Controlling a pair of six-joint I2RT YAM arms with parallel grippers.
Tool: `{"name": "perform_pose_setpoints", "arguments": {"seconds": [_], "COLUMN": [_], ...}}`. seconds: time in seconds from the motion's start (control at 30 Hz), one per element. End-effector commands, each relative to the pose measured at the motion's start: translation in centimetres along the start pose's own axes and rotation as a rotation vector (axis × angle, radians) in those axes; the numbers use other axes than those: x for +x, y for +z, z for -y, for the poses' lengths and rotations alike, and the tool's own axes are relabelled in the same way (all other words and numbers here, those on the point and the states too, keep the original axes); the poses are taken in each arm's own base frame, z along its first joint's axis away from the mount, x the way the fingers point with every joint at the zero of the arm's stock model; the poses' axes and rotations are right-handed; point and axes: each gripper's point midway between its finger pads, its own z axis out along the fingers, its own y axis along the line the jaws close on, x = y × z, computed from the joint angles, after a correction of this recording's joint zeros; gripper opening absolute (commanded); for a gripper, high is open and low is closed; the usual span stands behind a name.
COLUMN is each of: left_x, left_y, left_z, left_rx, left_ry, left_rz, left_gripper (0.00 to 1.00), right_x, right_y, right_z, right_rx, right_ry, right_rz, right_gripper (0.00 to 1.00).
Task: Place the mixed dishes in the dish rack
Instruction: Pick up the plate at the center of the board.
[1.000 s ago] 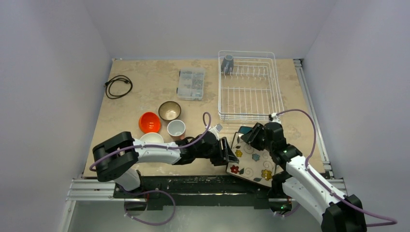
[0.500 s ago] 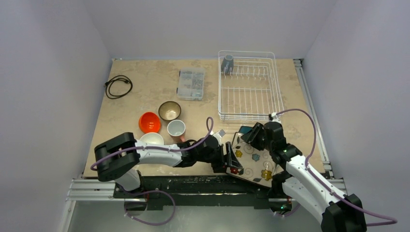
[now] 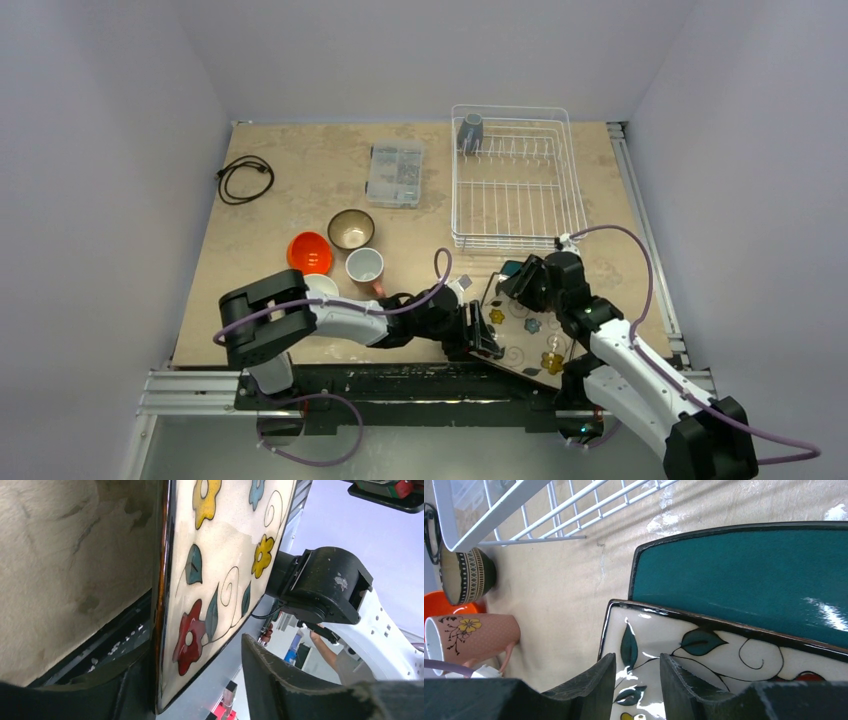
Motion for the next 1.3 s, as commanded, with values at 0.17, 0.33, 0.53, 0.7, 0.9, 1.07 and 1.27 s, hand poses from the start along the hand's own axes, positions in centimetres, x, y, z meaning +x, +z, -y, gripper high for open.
{"name": "perform_pose_setpoints", "arguments": {"seconds": [0.17, 0.33, 0.53, 0.7, 0.9, 1.07, 1.27], "left_x": [-1.0, -2.0, -2.4, -2.3, -2.4, -2.3, -2.9], "left_y": [1.3, 1.1, 0.2, -1.1, -3.5, -5.1, -5.4], "left_z": [3.3, 2.5, 3.7, 5.9, 9.2, 10.8, 12.3], "left_rx": [0.178, 0.163, 0.205, 0.234, 0.263, 0.268, 0.310], "left_ry": [0.015, 0.020, 0.051, 0.105, 0.207, 0.249, 0.229], "left_rz": [0.043, 0.086, 0.108, 0.121, 0.162, 0.175, 0.190], "left_gripper": [0.38, 0.22, 0.00, 0.00, 0.00, 0.00, 0.00], "right_x": [-0.5, -0.6, -1.7, -4.4, -7.4, -8.8, -8.9], "right_y": [-0.2, -0.2, -1.4, -4.7, -8.2, -9.8, -9.6], "right_z": [0.2, 0.2, -0.9, -3.9, -6.0, -7.3, -7.5], "right_rx": [0.023, 0.021, 0.003, -0.078, -0.101, -0.111, -0.113], "right_ry": [-0.022, -0.023, -0.063, -0.134, -0.189, -0.220, -0.219], "right_rz": [0.018, 0.020, 0.044, 0.130, 0.235, 0.265, 0.266], "right_gripper": [0.38, 0.38, 0.37, 0.36, 0.36, 0.36, 0.36]}}
